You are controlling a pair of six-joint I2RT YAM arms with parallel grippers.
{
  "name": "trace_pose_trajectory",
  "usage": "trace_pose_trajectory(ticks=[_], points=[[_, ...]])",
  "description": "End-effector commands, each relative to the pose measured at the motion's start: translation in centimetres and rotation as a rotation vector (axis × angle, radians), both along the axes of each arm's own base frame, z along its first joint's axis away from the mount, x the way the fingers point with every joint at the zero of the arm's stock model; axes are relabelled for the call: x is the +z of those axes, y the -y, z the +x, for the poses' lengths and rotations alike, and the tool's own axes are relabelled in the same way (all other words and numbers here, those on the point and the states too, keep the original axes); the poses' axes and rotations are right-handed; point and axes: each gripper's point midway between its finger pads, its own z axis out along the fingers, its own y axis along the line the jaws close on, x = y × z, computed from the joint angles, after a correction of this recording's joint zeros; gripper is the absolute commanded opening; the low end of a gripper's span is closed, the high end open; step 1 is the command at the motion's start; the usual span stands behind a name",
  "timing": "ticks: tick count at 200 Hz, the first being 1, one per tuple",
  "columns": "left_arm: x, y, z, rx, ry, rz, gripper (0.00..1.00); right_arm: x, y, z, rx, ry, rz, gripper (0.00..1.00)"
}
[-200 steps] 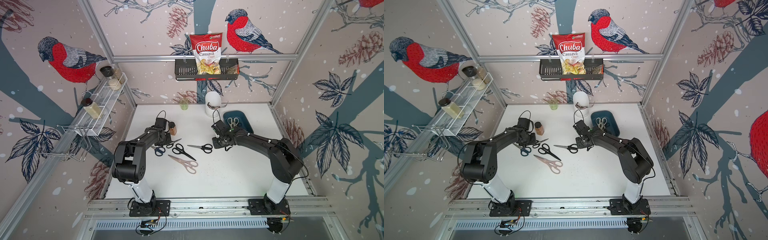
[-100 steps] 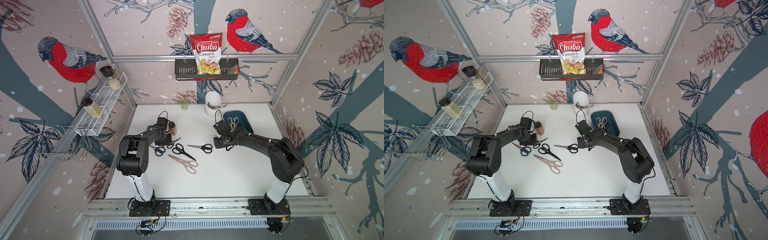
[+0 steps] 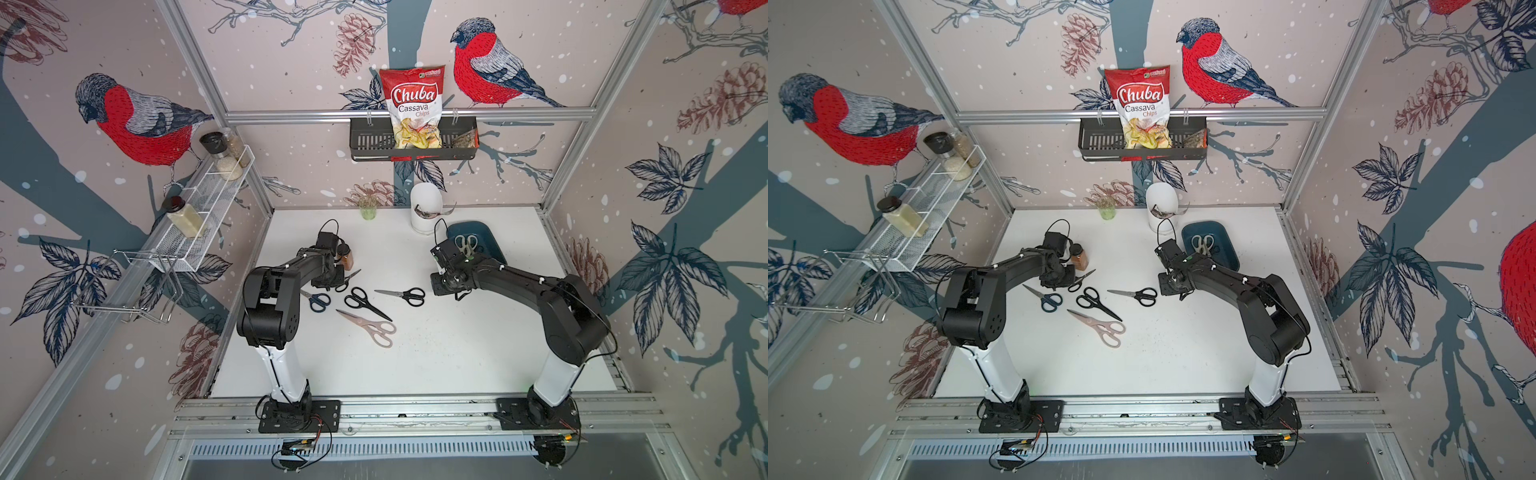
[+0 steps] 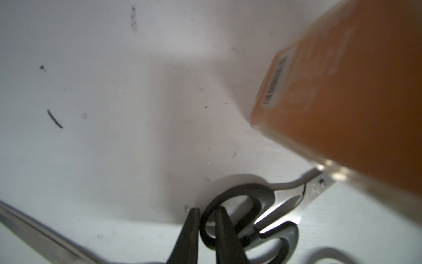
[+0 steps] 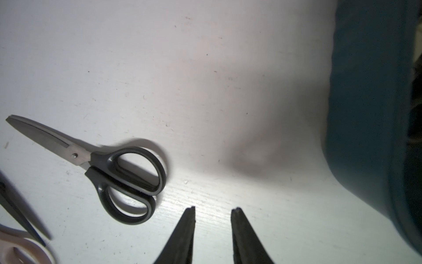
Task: Put the scissors into the storage box
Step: Pick up the scissors from the center of the board.
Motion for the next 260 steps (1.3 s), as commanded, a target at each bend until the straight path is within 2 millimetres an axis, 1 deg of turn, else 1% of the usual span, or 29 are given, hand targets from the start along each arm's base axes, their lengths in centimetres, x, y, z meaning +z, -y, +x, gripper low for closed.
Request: trace_pose_trajectory(ticks=[1, 26, 40, 56, 80, 94, 127, 145, 179, 216, 228, 240, 260], points=[[-2.6, 0.6, -4.2, -0.057, -0.184, 0.002, 0.15, 0.6, 0.0, 0.5, -0.016, 0.023, 0.018, 0.33], [-3.0, 1.2, -4.3, -0.074, -0.197, -0.003, 0.09, 0.8, 0.3, 0.7, -0.029, 0.030, 0.020, 0.33], [-3.2, 1.6, -4.4, -0.085, -0.206, -0.016, 0.00, 0.9, 0.4, 0.8, -0.034, 0.032, 0.021, 0.33], [-3.3, 2.1, -4.5, -0.098, -0.215, -0.036, 0.00, 1.1, 0.5, 0.9, -0.039, 0.036, 0.026, 0.33], [-3.0, 2.9, -4.5, -0.108, -0.208, -0.071, 0.00, 1.5, 0.4, 1.1, -0.041, 0.045, 0.041, 0.33], [-2.3, 3.4, -4.4, -0.108, -0.189, -0.099, 0.00, 2.0, 0.3, 1.3, -0.043, 0.054, 0.058, 0.33], [-0.1, 3.6, -3.9, -0.083, -0.133, -0.143, 0.00, 3.0, 0.0, 1.7, -0.040, 0.073, 0.089, 0.33], [1.3, 3.3, -3.7, -0.061, -0.091, -0.161, 0.00, 3.2, 0.0, 1.7, -0.040, 0.076, 0.091, 0.33], [3.3, 3.0, -3.5, -0.041, -0.039, -0.163, 0.00, 3.1, -0.1, 1.5, -0.042, 0.066, 0.098, 0.33], [4.7, 2.1, -3.3, -0.015, -0.001, -0.133, 0.00, 3.4, -0.5, 1.4, -0.036, 0.066, 0.118, 0.33], [5.4, 2.0, -3.3, -0.003, 0.017, -0.134, 0.00, 3.8, -1.0, 1.4, -0.026, 0.069, 0.146, 0.33], [6.2, 2.1, -3.3, 0.008, 0.044, -0.155, 0.00, 4.3, -1.8, 1.2, -0.003, 0.067, 0.199, 0.33], [8.0, 3.1, -3.2, 0.036, 0.100, -0.237, 0.00, 6.2, -4.3, 0.4, 0.070, 0.063, 0.367, 0.34]])
